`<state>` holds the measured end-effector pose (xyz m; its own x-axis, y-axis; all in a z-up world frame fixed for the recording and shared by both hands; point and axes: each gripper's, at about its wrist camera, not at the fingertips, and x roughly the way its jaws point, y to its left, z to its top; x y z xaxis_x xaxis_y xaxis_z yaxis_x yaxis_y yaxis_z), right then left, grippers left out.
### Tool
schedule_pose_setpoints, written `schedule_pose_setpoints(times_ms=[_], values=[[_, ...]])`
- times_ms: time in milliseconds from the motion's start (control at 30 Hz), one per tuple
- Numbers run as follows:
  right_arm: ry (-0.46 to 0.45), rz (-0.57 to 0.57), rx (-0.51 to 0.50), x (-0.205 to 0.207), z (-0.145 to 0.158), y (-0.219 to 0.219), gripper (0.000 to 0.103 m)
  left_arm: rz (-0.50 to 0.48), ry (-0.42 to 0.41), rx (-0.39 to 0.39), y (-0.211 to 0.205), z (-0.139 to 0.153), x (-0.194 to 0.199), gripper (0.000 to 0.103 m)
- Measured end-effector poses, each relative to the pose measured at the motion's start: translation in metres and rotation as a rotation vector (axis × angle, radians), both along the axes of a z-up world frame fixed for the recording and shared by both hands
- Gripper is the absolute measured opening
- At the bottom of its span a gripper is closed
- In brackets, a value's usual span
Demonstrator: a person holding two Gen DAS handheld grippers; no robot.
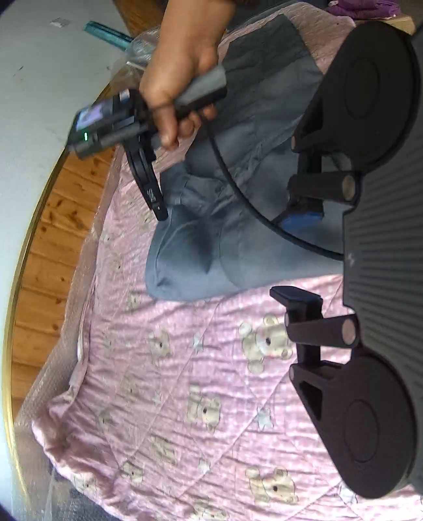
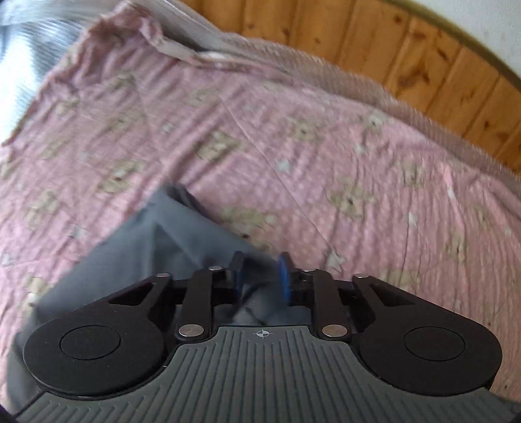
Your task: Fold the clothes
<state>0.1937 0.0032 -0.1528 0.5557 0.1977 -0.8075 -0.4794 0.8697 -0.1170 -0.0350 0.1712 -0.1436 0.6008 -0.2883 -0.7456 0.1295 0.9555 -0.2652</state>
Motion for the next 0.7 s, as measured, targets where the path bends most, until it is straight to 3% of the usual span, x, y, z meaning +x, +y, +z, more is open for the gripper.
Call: schedule_pose_setpoints(times_ms=[133,200,267,333,433,500,567,633,700], values=[[0.047,-0.101,-0.005,0.031,-0.03,-0.022,0.012,-0.055,0.024,0.043,-0.019,-0.008,-0.009,0.037],[0.052,-0.138,0.0,0.04,-0.037,-0.031,0.012,-0.042,0.018,0.016,-0.007,-0.003,-0.02,0.038],[-0.036,-0.095,0.057,0.017,-0.001,-0.024,0.014,-0.007,0.016,-0.047,0.013,0.003,-0.03,0.042],[-0.06,-0.043,0.154,-0.008,0.026,-0.024,0.018,0.03,0.015,-0.117,0.034,0.009,-0.039,0.044],[-0.02,0.027,0.263,-0.043,0.043,-0.028,0.024,0.091,0.025,-0.191,0.051,0.009,-0.038,0.045],[0.072,0.022,0.329,-0.058,0.026,-0.039,0.026,0.095,0.028,-0.222,0.046,0.006,-0.028,0.045],[0.147,-0.004,0.332,-0.065,-0.011,-0.05,0.026,0.057,0.022,-0.217,0.026,0.001,-0.015,0.045],[0.145,-0.028,0.304,-0.066,-0.037,-0.061,0.02,0.01,0.019,-0.185,0.003,-0.007,0.002,0.045],[0.115,-0.046,0.31,-0.067,-0.054,-0.074,0.018,0.009,0.069,-0.091,-0.022,-0.027,0.024,0.045]])
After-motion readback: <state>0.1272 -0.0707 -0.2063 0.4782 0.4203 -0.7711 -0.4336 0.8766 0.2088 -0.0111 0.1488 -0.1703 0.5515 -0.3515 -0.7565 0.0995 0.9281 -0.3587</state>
